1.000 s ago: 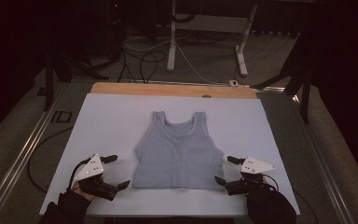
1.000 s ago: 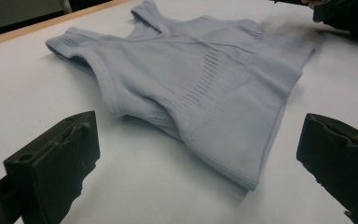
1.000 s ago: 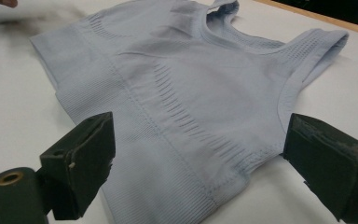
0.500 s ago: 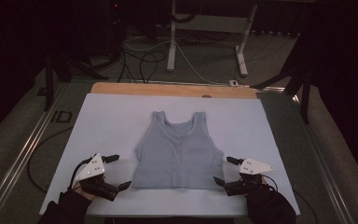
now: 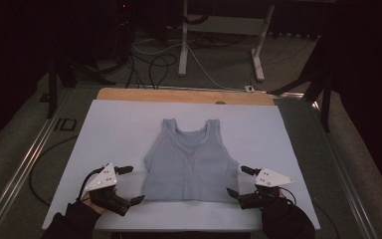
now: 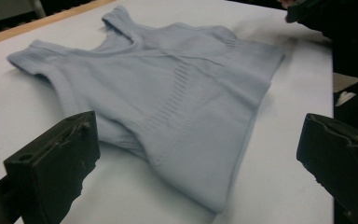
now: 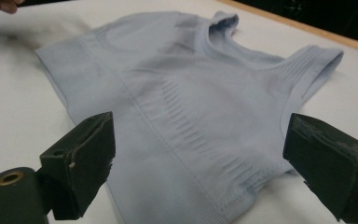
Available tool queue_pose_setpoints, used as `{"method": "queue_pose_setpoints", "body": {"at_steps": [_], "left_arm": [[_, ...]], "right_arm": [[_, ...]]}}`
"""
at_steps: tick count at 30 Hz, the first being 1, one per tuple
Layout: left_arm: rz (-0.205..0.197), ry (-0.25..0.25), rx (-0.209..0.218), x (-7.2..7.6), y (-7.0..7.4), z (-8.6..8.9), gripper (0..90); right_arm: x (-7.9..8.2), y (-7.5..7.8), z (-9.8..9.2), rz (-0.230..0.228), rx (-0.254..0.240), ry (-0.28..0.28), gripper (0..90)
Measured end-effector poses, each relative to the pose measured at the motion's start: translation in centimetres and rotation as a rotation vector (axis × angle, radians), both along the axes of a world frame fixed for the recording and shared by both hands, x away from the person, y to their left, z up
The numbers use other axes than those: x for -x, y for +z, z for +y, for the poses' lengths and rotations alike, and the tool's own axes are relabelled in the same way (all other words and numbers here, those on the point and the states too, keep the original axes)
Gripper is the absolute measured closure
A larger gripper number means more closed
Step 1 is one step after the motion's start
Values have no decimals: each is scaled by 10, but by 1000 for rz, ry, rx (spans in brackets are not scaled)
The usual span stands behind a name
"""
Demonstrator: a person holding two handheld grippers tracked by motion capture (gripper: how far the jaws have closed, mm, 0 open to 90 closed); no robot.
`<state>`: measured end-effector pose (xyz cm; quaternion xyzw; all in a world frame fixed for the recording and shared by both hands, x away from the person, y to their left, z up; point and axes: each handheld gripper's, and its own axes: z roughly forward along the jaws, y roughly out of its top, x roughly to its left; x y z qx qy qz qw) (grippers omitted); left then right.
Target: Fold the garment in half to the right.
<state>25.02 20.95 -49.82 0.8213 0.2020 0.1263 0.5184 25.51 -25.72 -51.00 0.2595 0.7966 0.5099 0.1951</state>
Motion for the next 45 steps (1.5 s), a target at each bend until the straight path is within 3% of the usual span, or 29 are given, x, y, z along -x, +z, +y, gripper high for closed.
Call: {"method": "queue_pose_setpoints", "body": {"at_steps": [8, 12, 25, 32, 37, 45], "left_arm": [[25, -19, 5, 0, 7, -4, 4], [17, -20, 2, -1, 16, -5, 4], [26, 44, -22, -6, 32, -7, 5], [12, 86, -55, -5, 42, -12, 5], [3, 110, -52, -2, 48, -16, 5], [5, 161, -82, 2, 50, -25, 5]], "right_arm": [[-1, 14, 3, 5, 1, -3, 91], [-4, 22, 4, -4, 8, -18, 91], [-29, 58, 10, -58, 3, 5, 91], [-49, 73, 26, -79, -3, 41, 91], [-64, 80, 41, -84, -18, 78, 91], [-89, 84, 69, -102, 5, 123, 91]]}}
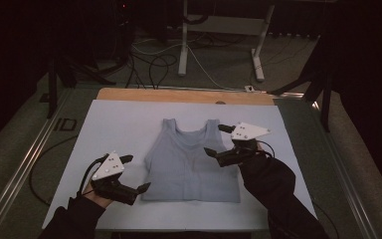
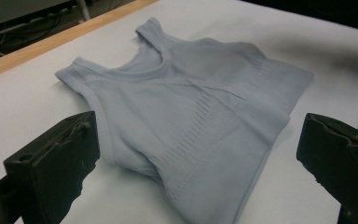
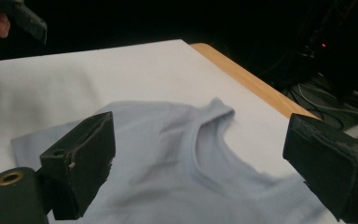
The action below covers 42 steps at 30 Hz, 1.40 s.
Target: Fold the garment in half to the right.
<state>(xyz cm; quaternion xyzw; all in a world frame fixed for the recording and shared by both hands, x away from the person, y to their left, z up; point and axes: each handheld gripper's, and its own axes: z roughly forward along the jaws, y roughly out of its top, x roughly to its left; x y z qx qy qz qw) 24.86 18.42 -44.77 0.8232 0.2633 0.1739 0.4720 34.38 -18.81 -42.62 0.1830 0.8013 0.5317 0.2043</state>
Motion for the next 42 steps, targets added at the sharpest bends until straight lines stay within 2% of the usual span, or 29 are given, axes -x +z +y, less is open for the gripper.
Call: {"method": "queue_pose_setpoints", "body": {"at_steps": [6, 9, 10, 12, 17, 19, 21, 22, 27, 30, 33, 35, 37, 39, 40, 42], "left_arm": [[4, 33, -36, 3, -6, -9, 5], [11, 49, -30, 5, -9, -14, 5], [1, 60, -35, 6, -11, -16, 5], [11, 81, -31, 6, -13, -19, 5], [-4, 168, -45, 7, -20, -24, 5], [0, 182, -44, 7, -23, -26, 5], [-15, 194, -67, 7, -26, -28, 5], [-9, 198, -74, 7, -28, -28, 5], [-10, 233, -108, 6, -38, -29, 5], [3, 254, -101, 5, -43, -29, 5], [22, 236, -103, 3, -49, -29, 5], [55, 222, -114, 2, -53, -30, 5], [99, 209, -106, 2, -56, -30, 5], [148, 243, -109, 0, -59, -32, 6], [158, 241, -107, 0, -60, -31, 6], [194, 228, -132, -2, -63, -33, 6]], "right_arm": [[-19, -2, 19, 22, -13, 21, 91], [-26, -2, 30, 25, 0, 32, 91], [-28, -2, 34, 32, 4, 29, 91], [-34, -2, 41, 29, 10, 37, 91], [-47, -2, 59, 43, 11, 45, 91], [-52, -3, 66, 57, -3, 51, 91], [-59, -4, 72, 59, -2, 52, 91], [-61, -5, 75, 58, -5, 48, 91], [-77, -12, 89, 78, 19, 47, 91], [-86, -15, 96, 100, 12, 37, 91], [-95, -18, 102, 109, 29, 33, 91], [-99, -19, 106, 104, 53, 32, 92], [-104, -21, 110, 109, 64, 36, 92], [-108, -23, 112, 116, 64, 36, 92], [-110, -24, 113, 122, 61, 33, 92], [-114, -26, 116, 124, 65, 34, 92]]}}
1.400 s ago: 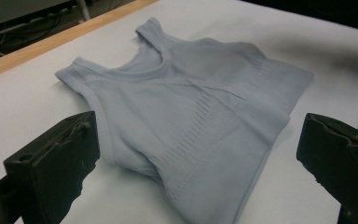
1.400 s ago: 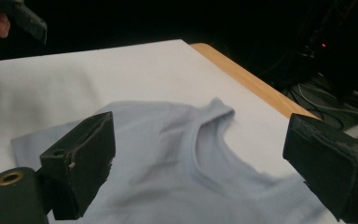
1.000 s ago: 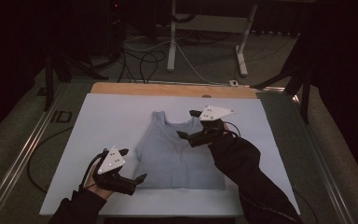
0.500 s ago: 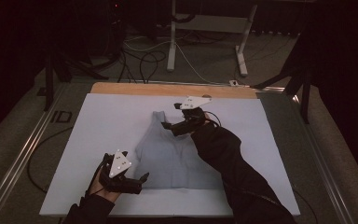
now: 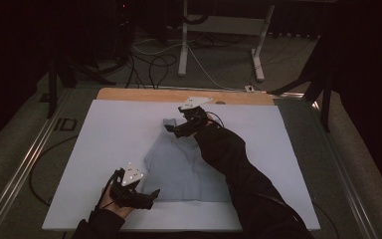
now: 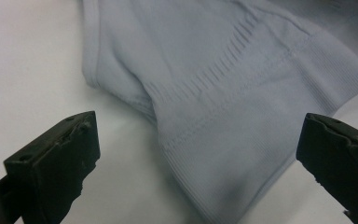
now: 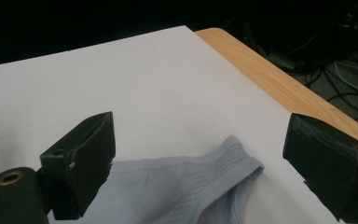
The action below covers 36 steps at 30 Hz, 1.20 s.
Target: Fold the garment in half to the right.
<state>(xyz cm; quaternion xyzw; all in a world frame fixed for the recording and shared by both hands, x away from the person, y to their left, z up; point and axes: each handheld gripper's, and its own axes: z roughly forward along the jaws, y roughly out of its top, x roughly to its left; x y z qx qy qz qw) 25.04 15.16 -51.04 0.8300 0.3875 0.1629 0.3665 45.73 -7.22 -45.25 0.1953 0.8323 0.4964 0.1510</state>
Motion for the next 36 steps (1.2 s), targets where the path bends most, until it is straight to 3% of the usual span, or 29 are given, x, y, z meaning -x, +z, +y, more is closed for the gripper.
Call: {"method": "queue_pose_setpoints", "body": {"at_steps": [3, 14, 18, 23, 28, 36], "left_arm": [[30, -10, -21, 0, -4, -2, 13], [82, -17, -55, -4, -15, -2, 203], [115, -40, -20, -5, -17, -3, 287], [111, -22, -30, -4, -18, -3, 417], [121, -85, -49, -1, -17, -8, 565], [103, -123, -59, 1, -16, -12, 728]], "right_arm": [[-5, -6, 6, -8, 48, -5, 92], [-20, -20, 21, 55, 74, -15, 92], [-25, -21, 25, 58, 91, -17, 92], [-27, -21, 30, 78, 85, -25, 92], [-29, -24, 32, 82, 92, -20, 92], [-31, -28, 35, 114, 89, -29, 92]]}}
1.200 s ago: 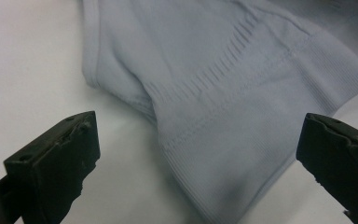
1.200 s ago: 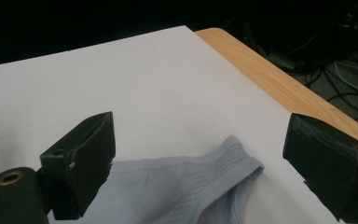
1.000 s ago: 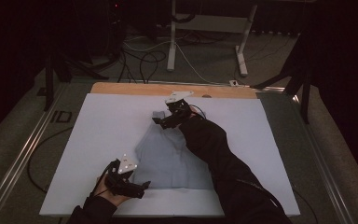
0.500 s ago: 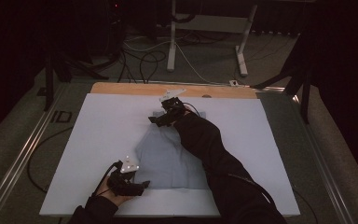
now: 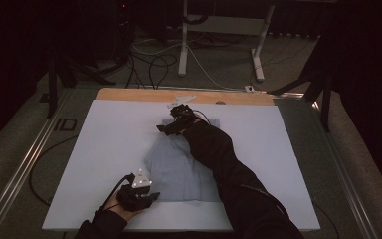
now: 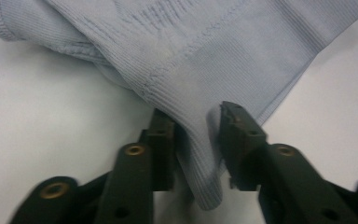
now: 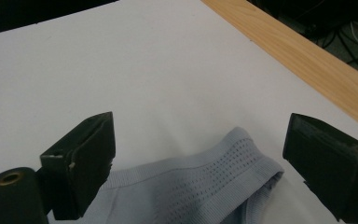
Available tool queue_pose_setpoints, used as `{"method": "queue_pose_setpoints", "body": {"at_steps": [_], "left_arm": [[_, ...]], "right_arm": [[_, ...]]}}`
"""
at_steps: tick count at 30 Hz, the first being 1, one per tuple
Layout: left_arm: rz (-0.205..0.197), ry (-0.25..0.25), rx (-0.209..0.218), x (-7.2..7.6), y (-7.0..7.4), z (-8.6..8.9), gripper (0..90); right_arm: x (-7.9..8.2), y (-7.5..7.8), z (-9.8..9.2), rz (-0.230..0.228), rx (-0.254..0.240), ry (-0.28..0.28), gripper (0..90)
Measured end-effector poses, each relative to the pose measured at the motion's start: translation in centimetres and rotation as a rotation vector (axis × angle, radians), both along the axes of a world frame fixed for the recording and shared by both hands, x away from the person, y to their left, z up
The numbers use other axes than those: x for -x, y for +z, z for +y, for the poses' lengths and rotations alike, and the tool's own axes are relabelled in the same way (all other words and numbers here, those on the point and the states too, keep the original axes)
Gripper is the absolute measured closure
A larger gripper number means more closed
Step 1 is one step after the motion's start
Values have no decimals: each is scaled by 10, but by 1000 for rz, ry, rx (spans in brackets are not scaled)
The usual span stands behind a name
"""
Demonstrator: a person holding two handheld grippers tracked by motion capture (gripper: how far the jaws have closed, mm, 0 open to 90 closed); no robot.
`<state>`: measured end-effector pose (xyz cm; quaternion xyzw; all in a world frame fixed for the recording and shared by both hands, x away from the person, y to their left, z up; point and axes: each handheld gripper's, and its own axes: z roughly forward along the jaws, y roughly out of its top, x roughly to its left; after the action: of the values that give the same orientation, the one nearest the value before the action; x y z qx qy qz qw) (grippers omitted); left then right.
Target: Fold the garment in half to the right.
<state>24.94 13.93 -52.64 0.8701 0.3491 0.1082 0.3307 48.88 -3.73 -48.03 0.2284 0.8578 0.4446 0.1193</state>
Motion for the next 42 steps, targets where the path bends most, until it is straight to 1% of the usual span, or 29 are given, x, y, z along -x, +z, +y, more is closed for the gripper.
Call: {"method": "queue_pose_setpoints", "body": {"at_steps": [2, 4, 5, 7, 9, 11, 14, 16, 18, 19, 22, 23, 24, 25, 26, 27, 29, 30, 32, 34, 36, 38, 39, 41, 42], "left_arm": [[-6, -8, 3, 0, 1, -1, 813], [-11, -18, 4, 0, 2, -3, 852], [-21, -18, 5, 1, 3, -4, 861], [-44, -30, 3, 2, 6, -5, 866], [-59, -31, 11, 3, 9, -6, 867], [-66, -35, 15, 3, 10, -6, 867], [-68, -41, 24, 2, 10, -5, 868], [-71, -41, 37, 2, 11, -5, 868], [-85, -44, 35, 2, 12, -5, 867], [-86, -40, 37, 2, 12, -4, 867], [-92, -42, 33, 3, 12, -5, 867], [-93, -44, 30, 3, 12, -5, 867], [-93, -43, 31, 3, 12, -5, 867], [-93, -43, 31, 3, 12, -5, 867], [-93, -41, 31, 3, 12, -5, 868], [-92, -42, 33, 3, 12, -5, 868], [-95, -42, 27, 4, 12, -5, 868], [-95, -42, 28, 4, 12, -5, 868], [-99, -41, 25, 4, 12, -6, 868], [-99, -42, 25, 4, 12, -5, 867], [-100, -41, 25, 4, 12, -6, 868], [-101, -43, 21, 5, 12, -6, 868], [-101, -43, 20, 5, 12, -6, 868], [-98, -41, 24, 4, 12, -6, 868], [-98, -41, 23, 4, 12, -6, 868]], "right_arm": [[-1, -1, 1, -1, 15, -7, 92], [-3, -2, 2, 3, 18, -8, 92], [-4, -2, 3, 5, 14, -12, 91], [-6, -2, 4, 9, 15, -19, 92], [-9, -2, 4, 32, 19, -30, 92], [-12, -2, 4, 49, 11, -36, 91], [-16, -1, 5, 68, 6, -62, 91], [-20, -1, 6, 75, 11, -77, 92], [-23, -1, 7, 83, 19, -78, 137], [-24, -1, 8, 90, 26, -91, 142], [-28, -1, 12, 122, 37, -108, 201], [-28, -2, 15, 132, 50, -119, 217], [-29, -2, 17, 129, 67, -132, 227], [-29, -3, 20, 141, 76, -144, 240], [-30, -4, 23, 156, 93, -167, 264], [-31, -5, 25, 159, 102, -186, 280], [-34, -7, 29, 177, 125, -231, 287], [-35, -9, 31, 183, 140, -256, 297], [-35, -12, 36, 186, 160, -287, 316], [-34, -13, 41, 177, 176, -300, 337], [-34, -14, 46, 159, 194, -313, 372], [-35, -16, 50, 174, 198, -330, 409], [-35, -17, 52, 171, 214, -340, 426], [-37, -19, 55, 181, 233, -332, 457], [-37, -21, 57, 177, 256, -342, 485]]}}
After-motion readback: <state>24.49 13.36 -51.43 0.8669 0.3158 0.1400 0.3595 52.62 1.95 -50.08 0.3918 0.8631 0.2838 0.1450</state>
